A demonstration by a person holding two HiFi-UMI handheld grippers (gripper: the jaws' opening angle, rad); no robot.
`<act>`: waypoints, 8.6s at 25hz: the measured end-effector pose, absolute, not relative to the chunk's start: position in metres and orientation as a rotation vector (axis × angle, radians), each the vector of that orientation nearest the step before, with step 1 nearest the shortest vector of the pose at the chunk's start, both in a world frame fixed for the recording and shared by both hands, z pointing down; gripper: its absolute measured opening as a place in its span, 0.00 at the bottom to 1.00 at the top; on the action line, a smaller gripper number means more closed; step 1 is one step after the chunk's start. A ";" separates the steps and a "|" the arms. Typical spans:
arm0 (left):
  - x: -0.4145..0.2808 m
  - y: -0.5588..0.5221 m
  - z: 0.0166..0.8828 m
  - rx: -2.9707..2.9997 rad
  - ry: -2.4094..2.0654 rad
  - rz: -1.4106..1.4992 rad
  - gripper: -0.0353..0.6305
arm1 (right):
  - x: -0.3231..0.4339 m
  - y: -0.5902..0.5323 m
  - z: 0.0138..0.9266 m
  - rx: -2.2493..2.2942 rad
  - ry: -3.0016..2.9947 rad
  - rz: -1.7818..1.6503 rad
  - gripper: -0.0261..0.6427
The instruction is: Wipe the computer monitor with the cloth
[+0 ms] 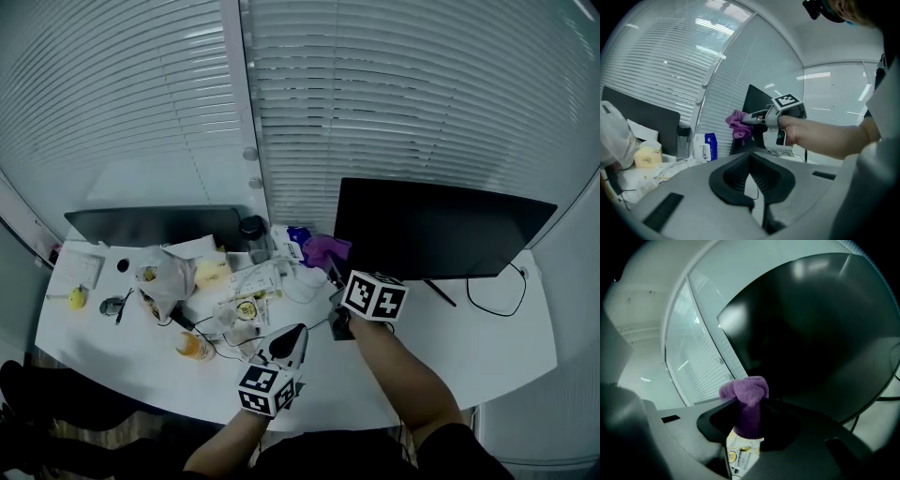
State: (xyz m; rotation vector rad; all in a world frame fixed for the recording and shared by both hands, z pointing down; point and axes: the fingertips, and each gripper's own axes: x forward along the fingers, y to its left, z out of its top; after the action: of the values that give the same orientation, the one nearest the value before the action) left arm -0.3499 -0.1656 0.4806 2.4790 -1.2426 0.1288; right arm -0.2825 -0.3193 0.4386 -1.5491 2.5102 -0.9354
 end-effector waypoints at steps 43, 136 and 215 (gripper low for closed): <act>-0.337 -0.177 0.404 2.665 -1.281 0.030 0.06 | -0.235 -0.311 0.267 -1.502 2.464 -0.466 0.25; 0.124 -0.164 0.417 2.782 -0.981 0.204 0.06 | 0.345 -0.308 0.283 -2.050 2.257 -0.328 0.25; -0.175 0.125 0.513 2.514 -1.199 0.261 0.06 | -0.067 0.135 0.511 -1.575 2.672 -0.756 0.25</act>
State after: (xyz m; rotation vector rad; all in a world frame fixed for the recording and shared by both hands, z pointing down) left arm -0.1754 0.1247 0.5135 2.5136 -1.1992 0.2609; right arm -0.0670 0.1350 0.5112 -1.5751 2.6721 -0.7556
